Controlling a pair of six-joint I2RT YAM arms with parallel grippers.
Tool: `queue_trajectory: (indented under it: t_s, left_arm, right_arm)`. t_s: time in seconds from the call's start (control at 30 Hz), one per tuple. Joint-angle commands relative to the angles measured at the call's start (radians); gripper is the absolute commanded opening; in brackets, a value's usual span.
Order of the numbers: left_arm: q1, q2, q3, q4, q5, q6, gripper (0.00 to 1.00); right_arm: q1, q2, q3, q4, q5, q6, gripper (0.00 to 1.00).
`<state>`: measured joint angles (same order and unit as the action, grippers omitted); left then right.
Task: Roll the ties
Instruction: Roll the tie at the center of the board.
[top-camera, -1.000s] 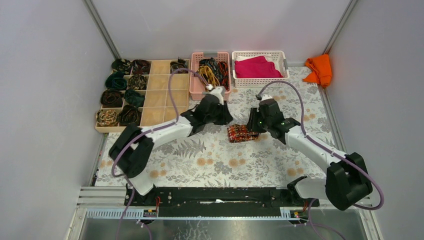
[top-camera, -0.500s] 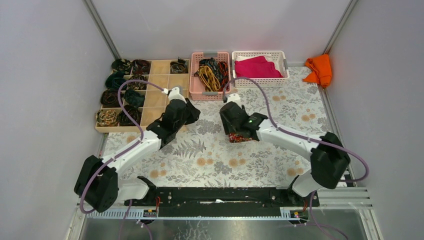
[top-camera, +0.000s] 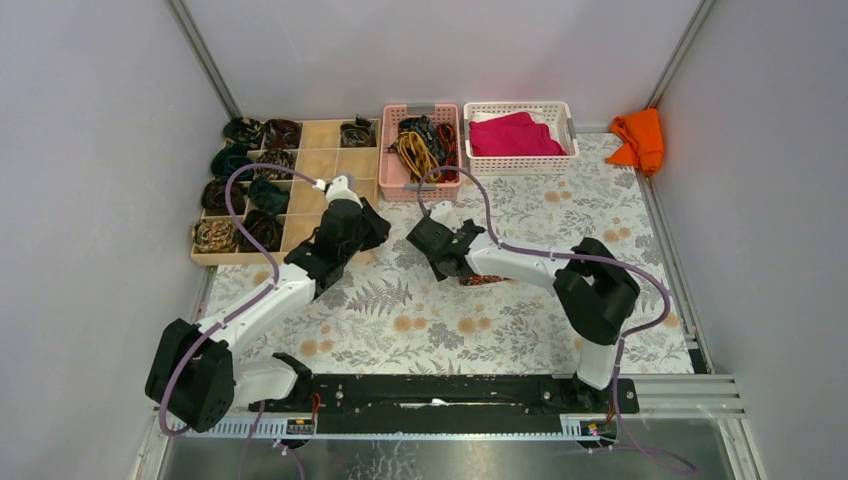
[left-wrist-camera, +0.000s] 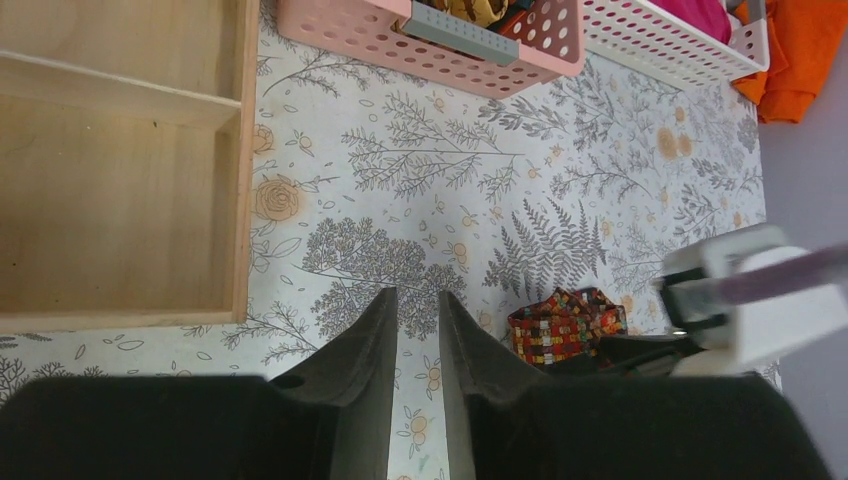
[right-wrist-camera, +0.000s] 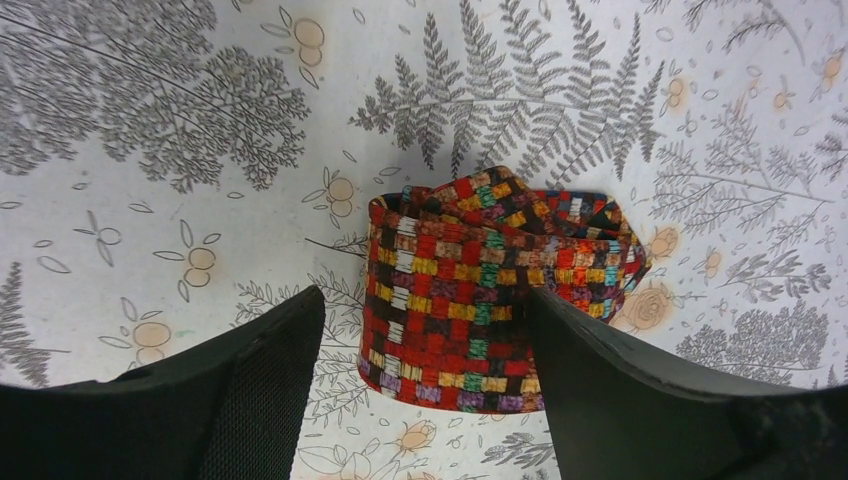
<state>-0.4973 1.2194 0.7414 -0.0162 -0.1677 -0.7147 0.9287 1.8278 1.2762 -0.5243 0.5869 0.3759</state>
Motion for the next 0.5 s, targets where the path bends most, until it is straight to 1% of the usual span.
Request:
queue_trajectory:
  t_s: [0.0, 0.17, 0.33, 0.47]
  left_arm:
    - [0.02, -0.037, -0.016, -0.004, 0.01, 0.023, 0.28]
    - [0.031, -0.059, -0.017, -0.01, 0.023, 0.03, 0.28]
    - [0.033, -0.078, -0.016, -0.015, 0.028, 0.034, 0.27]
    - [0.034, -0.084, -0.014, -0.019, 0.035, 0.038, 0.27]
  right_arm:
    - [0.007, 0.043, 0.037, -0.058, 0.038, 0.069, 0.81]
    - [0.007, 0.075, 0.028, -0.08, 0.045, 0.129, 0.81]
    - [0.003, 0.101, 0.013, -0.107, 0.064, 0.204, 0.86]
    - [-0.022, 0.116, -0.006, -0.107, 0.06, 0.245, 0.85]
